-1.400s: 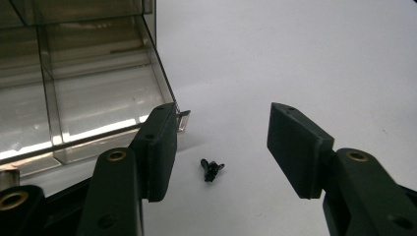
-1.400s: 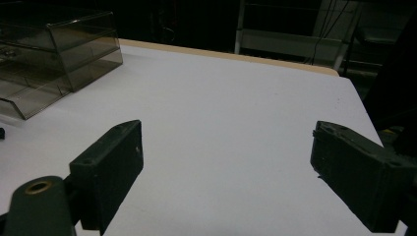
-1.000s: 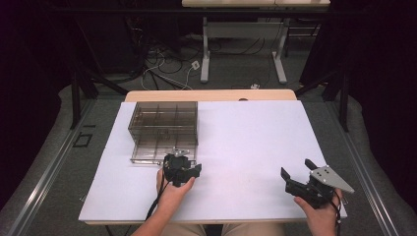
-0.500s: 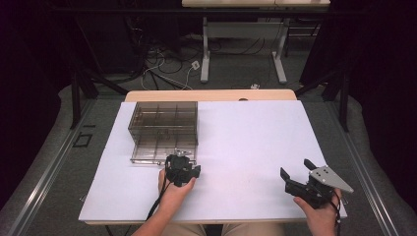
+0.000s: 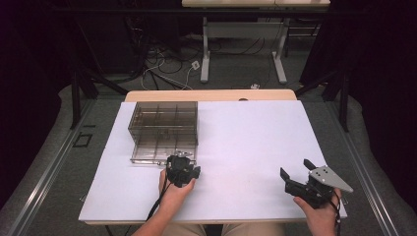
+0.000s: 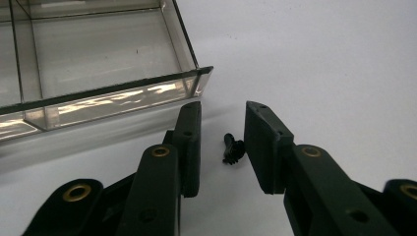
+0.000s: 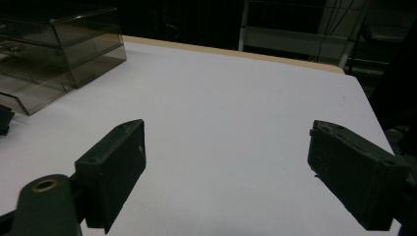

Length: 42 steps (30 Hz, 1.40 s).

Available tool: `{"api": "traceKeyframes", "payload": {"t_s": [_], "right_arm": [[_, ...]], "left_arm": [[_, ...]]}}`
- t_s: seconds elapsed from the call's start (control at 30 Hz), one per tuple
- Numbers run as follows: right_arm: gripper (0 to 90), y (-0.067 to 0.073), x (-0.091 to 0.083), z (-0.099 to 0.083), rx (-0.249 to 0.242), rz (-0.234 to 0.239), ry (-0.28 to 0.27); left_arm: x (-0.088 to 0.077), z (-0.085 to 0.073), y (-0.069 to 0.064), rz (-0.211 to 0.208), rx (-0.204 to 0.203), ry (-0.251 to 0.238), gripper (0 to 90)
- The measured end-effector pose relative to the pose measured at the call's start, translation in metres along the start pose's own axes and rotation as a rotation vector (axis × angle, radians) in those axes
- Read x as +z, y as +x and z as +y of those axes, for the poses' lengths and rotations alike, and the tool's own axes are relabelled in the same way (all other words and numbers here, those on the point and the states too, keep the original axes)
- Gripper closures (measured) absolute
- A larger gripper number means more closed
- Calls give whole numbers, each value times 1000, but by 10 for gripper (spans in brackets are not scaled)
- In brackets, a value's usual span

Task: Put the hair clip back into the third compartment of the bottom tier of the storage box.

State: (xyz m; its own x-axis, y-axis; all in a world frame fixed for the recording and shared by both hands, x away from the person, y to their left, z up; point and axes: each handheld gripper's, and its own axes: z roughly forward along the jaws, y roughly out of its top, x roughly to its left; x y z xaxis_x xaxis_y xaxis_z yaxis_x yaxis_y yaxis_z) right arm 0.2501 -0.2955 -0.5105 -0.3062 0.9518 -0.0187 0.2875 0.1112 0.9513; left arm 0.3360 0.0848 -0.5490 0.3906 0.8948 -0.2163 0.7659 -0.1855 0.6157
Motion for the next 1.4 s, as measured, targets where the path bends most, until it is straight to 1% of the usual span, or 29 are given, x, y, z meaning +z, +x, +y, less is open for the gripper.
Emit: {"api": "traceKeyframes", "payload": {"t_s": [0.27,0.5,0.53,0.6,0.8,0.83,1.17,1.4], "right_arm": [[141,0,0,0,0,-1,1],[142,0,0,0,0,-1,6],[142,0,0,0,0,-1,6],[142,0,0,0,1,-1,6],[143,0,0,0,-1,0,3],[143,0,0,0,-1,0,3],[144,0,1,0,-1,1,5],[144,-1,0,0,-2,3,10]], "left_arm": [[-3,-2,0,-16,-4,16,714],[-4,-4,0,-32,1,37,764],[-4,-4,-1,-31,-1,36,764],[-4,-5,-2,-31,11,39,768],[-5,-8,-2,-39,2,47,764],[-5,-8,-2,-39,12,45,765],[-6,-10,-2,-43,27,44,772],[-6,-8,0,-48,23,45,774]]}}
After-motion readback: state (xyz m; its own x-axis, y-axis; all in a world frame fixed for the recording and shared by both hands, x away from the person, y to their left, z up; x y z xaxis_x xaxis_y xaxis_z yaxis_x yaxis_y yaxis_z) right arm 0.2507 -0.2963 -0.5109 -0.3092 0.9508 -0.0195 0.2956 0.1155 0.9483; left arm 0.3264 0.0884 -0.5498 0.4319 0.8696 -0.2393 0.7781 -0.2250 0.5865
